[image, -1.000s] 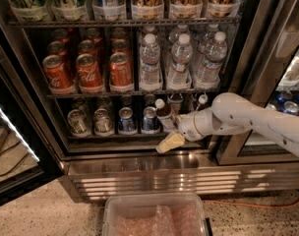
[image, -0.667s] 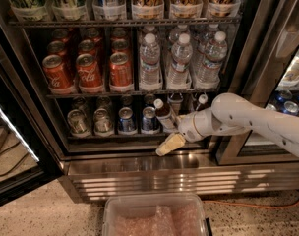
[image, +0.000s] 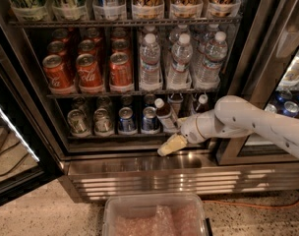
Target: Pick pepsi can from bottom shelf of fridge
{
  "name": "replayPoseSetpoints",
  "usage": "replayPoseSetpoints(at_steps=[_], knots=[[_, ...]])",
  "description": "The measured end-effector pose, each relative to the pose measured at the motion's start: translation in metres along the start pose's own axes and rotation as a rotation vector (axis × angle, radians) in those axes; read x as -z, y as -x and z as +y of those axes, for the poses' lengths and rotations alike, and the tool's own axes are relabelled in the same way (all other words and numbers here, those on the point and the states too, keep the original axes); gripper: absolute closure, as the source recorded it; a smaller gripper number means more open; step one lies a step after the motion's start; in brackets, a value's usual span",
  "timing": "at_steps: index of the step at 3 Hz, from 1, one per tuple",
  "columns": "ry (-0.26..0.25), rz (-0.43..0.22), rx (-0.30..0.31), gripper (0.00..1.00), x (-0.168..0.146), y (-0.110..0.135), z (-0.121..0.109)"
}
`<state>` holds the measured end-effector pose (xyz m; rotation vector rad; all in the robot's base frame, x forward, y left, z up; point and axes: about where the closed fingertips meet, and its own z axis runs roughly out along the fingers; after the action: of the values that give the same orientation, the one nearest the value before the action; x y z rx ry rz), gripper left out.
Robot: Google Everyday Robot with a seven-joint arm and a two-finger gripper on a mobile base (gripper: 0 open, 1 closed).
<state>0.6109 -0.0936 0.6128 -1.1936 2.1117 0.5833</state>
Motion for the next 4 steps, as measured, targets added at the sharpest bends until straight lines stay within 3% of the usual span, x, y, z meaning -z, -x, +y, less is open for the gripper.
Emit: replayPoseSetpoints(at_steps=[1,2,3,4], knots=[[-0.025,-0.033,-0.033,0.07,0.017,-0.014,0.007],[-0.042,-0.065,-0.045,0.18,0.039,-0.029,0.024],[0.032,-0.065,-0.031,0.13,0.025,-0.033,0.037],[0.140,-0.055,0.029,0.13,-0.009,-0.013,0.054]])
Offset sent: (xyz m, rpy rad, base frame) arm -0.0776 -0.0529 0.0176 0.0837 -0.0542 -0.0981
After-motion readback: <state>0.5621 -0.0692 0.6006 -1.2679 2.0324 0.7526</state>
